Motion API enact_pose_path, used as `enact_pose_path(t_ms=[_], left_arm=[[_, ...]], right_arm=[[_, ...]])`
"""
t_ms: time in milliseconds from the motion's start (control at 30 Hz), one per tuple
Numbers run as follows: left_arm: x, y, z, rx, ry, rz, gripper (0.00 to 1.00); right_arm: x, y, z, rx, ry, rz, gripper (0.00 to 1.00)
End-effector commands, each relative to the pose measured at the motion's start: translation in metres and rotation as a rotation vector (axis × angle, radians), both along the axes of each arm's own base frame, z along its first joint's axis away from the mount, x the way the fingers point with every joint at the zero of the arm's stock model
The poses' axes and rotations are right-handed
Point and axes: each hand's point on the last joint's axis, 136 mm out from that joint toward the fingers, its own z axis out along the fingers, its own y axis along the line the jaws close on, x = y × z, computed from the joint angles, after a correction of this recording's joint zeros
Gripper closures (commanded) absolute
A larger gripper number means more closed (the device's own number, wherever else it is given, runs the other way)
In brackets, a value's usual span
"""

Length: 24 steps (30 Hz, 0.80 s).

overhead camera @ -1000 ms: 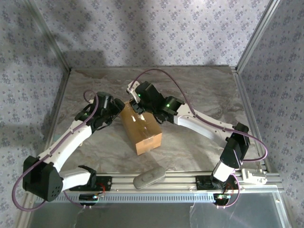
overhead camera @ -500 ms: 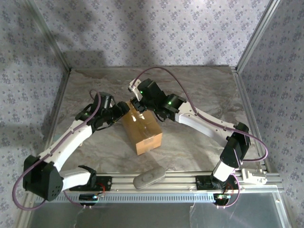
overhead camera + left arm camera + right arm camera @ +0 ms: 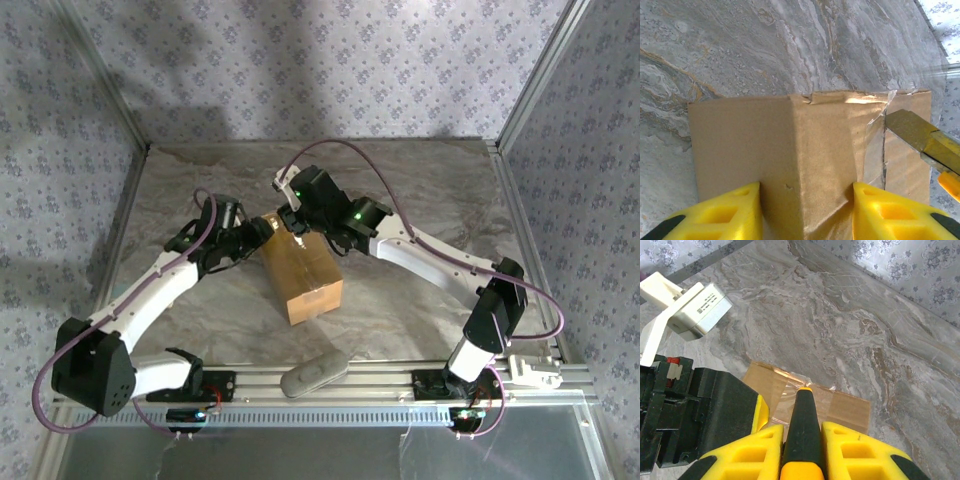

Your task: Unpack the express box

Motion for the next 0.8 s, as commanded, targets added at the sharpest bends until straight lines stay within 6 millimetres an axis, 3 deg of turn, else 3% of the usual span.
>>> enact_pose_path(t_ms=[0,367,767], left_arm=[[-0.009,0.006,-0.014,-0.006,0.055,0.053,0.59],[-0.013,0.018,-0.018,-0.050,0.073,0.179,0.66],[-0.007,0.020,-0.008,-0.032,0.066,0.223,0.68]], right_arm=[[-0.017,-0.005,-0.013,-0.047,0.093,-0.015,1.00],[-0.027,0.000,-0.009,-0.052,0.135,-0.058,1.00],[-0.018,0.000,0.012,-0.015,0.094,-0.092,1.00]])
